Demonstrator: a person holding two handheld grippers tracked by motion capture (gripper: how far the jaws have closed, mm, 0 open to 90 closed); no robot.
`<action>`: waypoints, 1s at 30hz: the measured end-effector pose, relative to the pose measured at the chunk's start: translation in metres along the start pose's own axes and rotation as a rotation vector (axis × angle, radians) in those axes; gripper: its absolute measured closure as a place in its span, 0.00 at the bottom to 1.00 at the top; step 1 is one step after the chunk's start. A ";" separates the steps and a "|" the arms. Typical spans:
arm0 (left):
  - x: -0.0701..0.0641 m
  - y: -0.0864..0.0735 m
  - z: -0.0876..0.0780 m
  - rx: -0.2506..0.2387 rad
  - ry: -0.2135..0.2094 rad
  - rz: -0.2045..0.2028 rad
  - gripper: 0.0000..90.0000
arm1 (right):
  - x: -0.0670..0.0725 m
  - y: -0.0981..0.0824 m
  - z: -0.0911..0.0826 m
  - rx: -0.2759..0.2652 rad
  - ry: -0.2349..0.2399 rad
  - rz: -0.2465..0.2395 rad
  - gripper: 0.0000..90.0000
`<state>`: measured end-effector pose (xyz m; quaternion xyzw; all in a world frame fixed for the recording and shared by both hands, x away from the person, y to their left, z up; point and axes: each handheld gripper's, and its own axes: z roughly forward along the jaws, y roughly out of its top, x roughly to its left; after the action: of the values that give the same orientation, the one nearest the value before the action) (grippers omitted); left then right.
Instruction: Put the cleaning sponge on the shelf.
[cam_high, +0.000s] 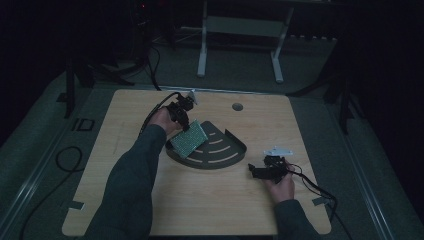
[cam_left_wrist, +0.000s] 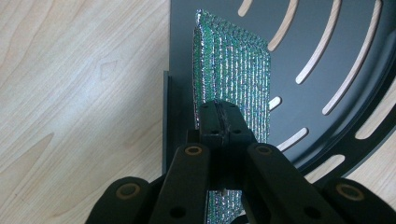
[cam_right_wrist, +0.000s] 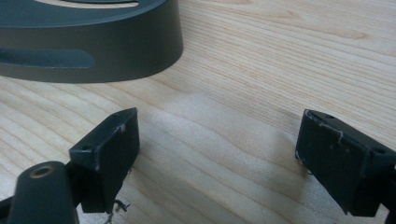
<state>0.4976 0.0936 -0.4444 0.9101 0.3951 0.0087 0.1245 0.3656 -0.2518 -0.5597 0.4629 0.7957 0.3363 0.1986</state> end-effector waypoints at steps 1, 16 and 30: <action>0.000 0.000 0.001 0.001 -0.001 0.000 1.00 | 0.000 0.000 0.000 0.000 0.000 0.000 0.15; 0.002 -0.005 0.008 0.035 0.021 0.002 1.00 | 0.000 0.000 0.000 0.000 0.000 0.001 0.14; 0.005 -0.004 0.018 0.053 0.070 -0.008 1.00 | 0.000 0.000 0.000 0.000 0.000 0.000 0.14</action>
<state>0.5004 0.0953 -0.4634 0.9106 0.4030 0.0298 0.0865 0.3656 -0.2518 -0.5597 0.4631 0.7956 0.3363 0.1985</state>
